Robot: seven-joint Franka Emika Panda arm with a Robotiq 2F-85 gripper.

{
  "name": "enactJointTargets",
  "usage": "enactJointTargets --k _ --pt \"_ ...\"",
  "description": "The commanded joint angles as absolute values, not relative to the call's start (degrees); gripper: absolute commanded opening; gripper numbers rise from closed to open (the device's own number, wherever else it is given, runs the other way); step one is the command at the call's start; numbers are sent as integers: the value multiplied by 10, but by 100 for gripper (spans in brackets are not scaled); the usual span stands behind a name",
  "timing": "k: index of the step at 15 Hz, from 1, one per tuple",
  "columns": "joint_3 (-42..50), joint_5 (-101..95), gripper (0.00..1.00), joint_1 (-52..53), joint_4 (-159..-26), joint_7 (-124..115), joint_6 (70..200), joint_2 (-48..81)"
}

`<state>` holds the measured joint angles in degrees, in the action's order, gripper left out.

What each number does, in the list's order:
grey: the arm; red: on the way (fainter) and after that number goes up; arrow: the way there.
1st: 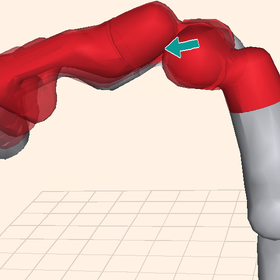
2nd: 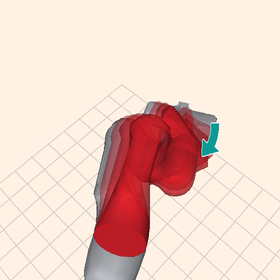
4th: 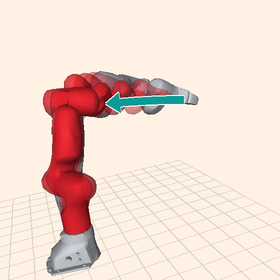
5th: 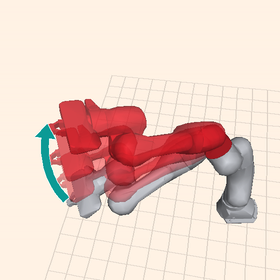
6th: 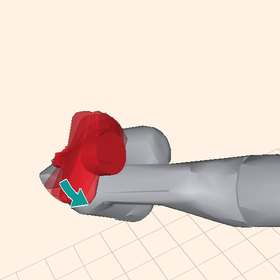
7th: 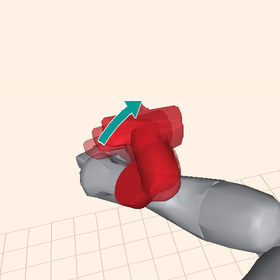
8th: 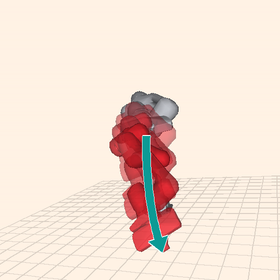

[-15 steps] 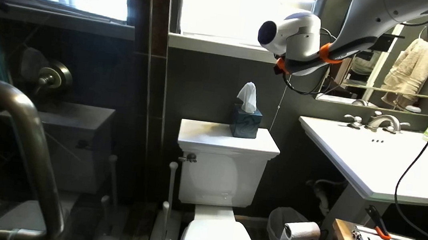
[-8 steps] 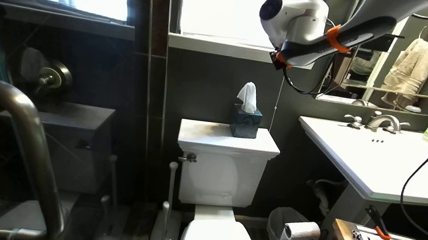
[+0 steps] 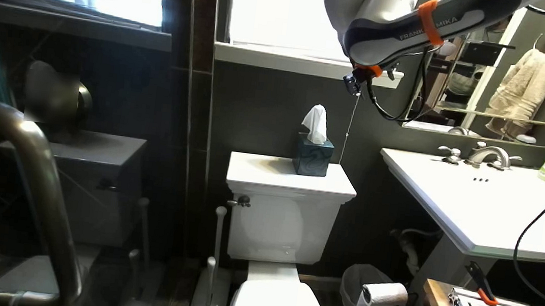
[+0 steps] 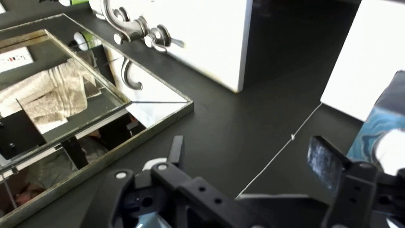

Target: Move the white rope to the right.

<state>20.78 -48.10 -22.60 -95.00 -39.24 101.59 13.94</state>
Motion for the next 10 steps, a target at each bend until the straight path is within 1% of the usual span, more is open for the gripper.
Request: enactJointTargets --k 1,6,10 --pt "200 -412 100 -213 -948 -314 935 130" --pt "195 -289 100 -209 -949 -256 868 126" --pt "197 -184 100 -213 -969 -245 906 109"
